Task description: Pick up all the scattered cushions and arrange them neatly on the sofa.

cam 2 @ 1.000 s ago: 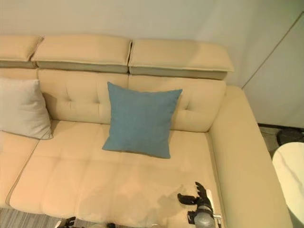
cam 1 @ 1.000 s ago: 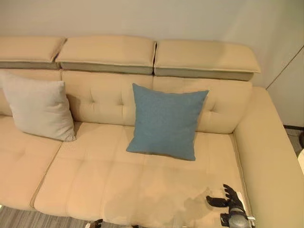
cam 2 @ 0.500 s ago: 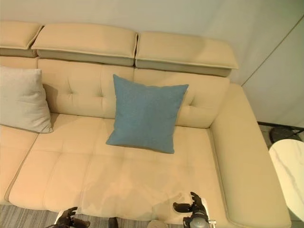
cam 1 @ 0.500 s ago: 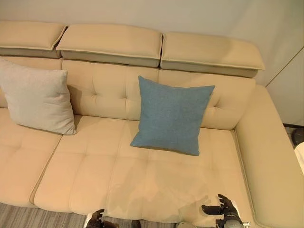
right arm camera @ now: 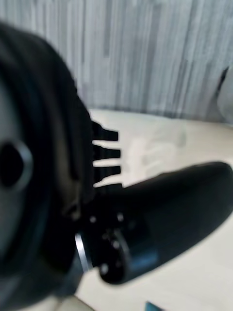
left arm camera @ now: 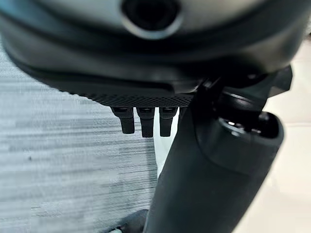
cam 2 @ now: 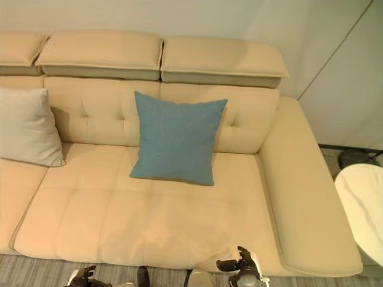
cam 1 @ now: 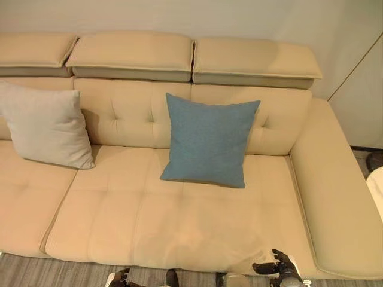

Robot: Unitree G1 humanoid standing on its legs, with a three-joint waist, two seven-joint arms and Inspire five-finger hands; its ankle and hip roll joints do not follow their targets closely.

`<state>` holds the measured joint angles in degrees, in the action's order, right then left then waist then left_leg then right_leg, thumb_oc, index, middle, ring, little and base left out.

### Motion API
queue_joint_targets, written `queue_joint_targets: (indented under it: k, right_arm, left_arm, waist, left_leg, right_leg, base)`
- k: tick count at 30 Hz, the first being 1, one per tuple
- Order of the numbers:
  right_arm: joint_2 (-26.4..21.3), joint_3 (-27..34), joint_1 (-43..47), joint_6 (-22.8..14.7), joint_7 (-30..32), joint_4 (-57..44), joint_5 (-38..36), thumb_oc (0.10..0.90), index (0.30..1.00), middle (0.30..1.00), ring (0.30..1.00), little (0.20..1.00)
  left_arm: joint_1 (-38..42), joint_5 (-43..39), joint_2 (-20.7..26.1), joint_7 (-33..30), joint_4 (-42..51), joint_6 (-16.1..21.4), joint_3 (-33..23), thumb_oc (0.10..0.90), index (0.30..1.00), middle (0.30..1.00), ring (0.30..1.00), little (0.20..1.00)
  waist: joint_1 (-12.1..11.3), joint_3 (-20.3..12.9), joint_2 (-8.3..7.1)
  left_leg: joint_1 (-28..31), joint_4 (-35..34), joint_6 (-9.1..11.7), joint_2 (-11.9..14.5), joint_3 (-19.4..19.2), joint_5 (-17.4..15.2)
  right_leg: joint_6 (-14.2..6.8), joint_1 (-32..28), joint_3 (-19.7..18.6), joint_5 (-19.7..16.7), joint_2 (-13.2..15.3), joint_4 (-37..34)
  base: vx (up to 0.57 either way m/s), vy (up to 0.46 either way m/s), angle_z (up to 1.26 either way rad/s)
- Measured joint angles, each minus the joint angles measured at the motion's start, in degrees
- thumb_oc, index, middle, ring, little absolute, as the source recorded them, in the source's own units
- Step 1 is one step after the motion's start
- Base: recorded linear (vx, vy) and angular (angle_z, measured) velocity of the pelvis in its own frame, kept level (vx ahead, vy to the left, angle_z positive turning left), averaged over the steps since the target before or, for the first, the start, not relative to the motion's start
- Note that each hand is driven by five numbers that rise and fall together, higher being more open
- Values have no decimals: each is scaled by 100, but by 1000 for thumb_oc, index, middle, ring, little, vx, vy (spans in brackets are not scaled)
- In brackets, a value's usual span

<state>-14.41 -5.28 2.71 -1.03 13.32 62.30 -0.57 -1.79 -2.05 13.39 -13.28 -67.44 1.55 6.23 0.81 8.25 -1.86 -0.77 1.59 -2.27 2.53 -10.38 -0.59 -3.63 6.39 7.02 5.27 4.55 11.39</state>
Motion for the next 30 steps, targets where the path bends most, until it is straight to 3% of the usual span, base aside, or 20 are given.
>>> queue_joint_targets:
  k: [1,2,3,4,5,6,8,11,14,16,17,20,21,22,24,25,28,30]
  right_arm:
    - [-4,6,90,-7,-3,-35,1,800,900,900,900,900]
    - [-55,11,214,-7,-2,-65,0,800,900,900,900,900]
    - [-77,-20,227,-2,12,-115,3,800,900,900,900,900]
    - [-49,-57,153,4,40,-152,6,800,900,900,900,900]
    - [34,-139,152,1,8,-206,9,800,900,900,900,900]
    - [85,-144,87,-4,-4,-188,13,800,900,900,900,900]
    - [63,-151,51,-17,2,-208,12,800,900,900,900,900]
    - [-9,-152,-36,-21,12,-218,-3,800,900,900,900,900]
    - [-140,-152,-85,39,36,-170,-9,800,900,900,900,900]
    - [-255,-163,-28,14,72,17,-1,800,900,900,900,900]
    - [-276,-153,-40,25,78,35,-1,800,900,900,900,900]
    - [-283,-159,-96,9,100,44,-1,800,900,900,900,900]
    - [-264,-155,-67,-16,104,91,-2,800,900,900,900,900]
    - [-259,-150,-70,-17,108,86,-3,800,900,900,900,900]
    - [-297,-145,-69,-43,122,237,-2,800,900,900,900,900]
    - [-313,-76,-115,-14,130,281,-4,800,900,900,900,900]
    - [-198,-72,-136,8,116,497,-5,800,900,900,900,900]
    - [-63,-54,-192,6,112,568,-1,800,900,900,900,900]
  left_arm:
    - [-20,-1,-6,0,3,0,-10,800,900,900,900,900]
    - [-35,-15,-69,0,-3,0,8,800,900,900,900,900]
    - [-30,-24,-100,-31,30,-4,-16,800,900,900,900,900]
    - [-59,-23,-63,-46,134,14,-19,800,900,900,900,900]
    - [-97,-22,26,-51,205,54,-1,800,900,900,900,900]
    - [-57,-26,58,-59,79,37,16,800,900,900,900,900]
    - [-21,-21,44,-103,41,59,69,800,900,900,900,900]
    - [59,-21,-17,-104,93,83,48,800,900,900,900,900]
    - [130,-85,-81,-104,112,113,45,800,900,900,900,900]
    - [249,-81,-161,-102,55,114,104,800,900,900,900,900]
    - [248,-85,-194,-103,55,110,102,800,900,900,900,900]
    - [227,-83,-191,-105,-4,72,162,800,900,900,900,900]
    - [244,-82,-188,-105,-11,69,164,800,900,900,900,900]
    - [253,-55,-171,-98,-11,65,190,800,900,900,900,900]
    - [223,-5,-198,-103,7,64,234,800,900,900,900,900]
    - [226,0,-290,-95,-5,63,270,800,900,900,900,900]
    - [287,10,-305,-95,37,61,329,800,900,900,900,900]
    - [287,36,-273,-96,53,58,477,800,900,900,900,900]
  waist:
    - [-27,-42,15]
    - [-35,-75,128]
    - [-123,-176,212]
    - [-262,-242,140]
    - [-333,-355,-63]
    - [-267,-440,-202]
    - [-288,-449,-186]
    - [-261,-402,-53]
    - [-199,-191,114]
    - [-102,-49,264]
    - [-82,-23,286]
    - [72,23,253]
    - [130,62,99]
    - [179,65,75]
    - [304,31,137]
    - [349,-107,387]
    - [346,-115,398]
    - [337,-197,261]
  left_leg:
    - [-75,-13,-97,2,131,-70]
    - [-127,-135,-309,165,203,65]
    - [-142,-191,108,299,108,85]
    - [-131,-181,184,390,-52,128]
    - [-143,-142,206,295,-105,108]
    - [-173,-31,288,300,-52,71]
    - [-358,256,242,471,89,106]
    - [-665,413,362,672,244,265]
    - [-973,574,686,740,371,520]
    - [-870,221,982,705,636,885]
    - [-845,154,1019,704,638,948]
    - [-816,162,1025,592,630,1009]
    - [-768,317,903,423,584,670]
    - [-654,291,849,315,477,620]
    - [-423,-11,809,274,384,592]
    - [-162,-405,723,364,356,592]
    - [21,-676,630,350,362,490]
    - [65,-674,515,220,402,382]
  right_leg:
    - [68,-47,-36,-103,-31,-196]
    - [111,-37,-69,28,-122,-158]
    - [-8,259,204,354,-169,444]
    - [-70,443,444,571,-57,934]
    - [-99,395,349,571,37,831]
    - [153,223,239,567,-19,505]
    - [249,106,210,468,-180,239]
    - [470,-56,378,167,-439,-296]
    - [614,-169,565,-45,-549,-648]
    - [648,-188,750,-90,-542,-740]
    - [685,-223,774,-130,-546,-809]
    - [776,-286,870,-216,-441,-963]
    - [773,-429,874,-323,-270,-1152]
    - [719,-498,904,-403,-187,-1253]
    - [623,-586,918,-474,-230,-1403]
    - [563,-579,980,-476,-348,-1412]
    - [442,-627,1001,-490,-360,-1413]
    - [288,-709,1008,-509,-241,-1448]
  base:
    - [-243,-262,-43]
    - [-282,-331,-35]
    - [-83,-146,-51]
    - [-92,-165,-64]
    - [-168,-236,-49]
    - [-249,-328,-11]
    - [-224,-214,6]
    - [-230,-110,20]
    - [-275,-65,34]
    - [-139,1,32]
    - [-154,11,27]
    - [-170,83,10]
    - [-23,98,11]
    - [-19,98,13]
    - [1,69,15]
    - [6,138,19]
    - [6,88,11]
    - [-16,78,13]
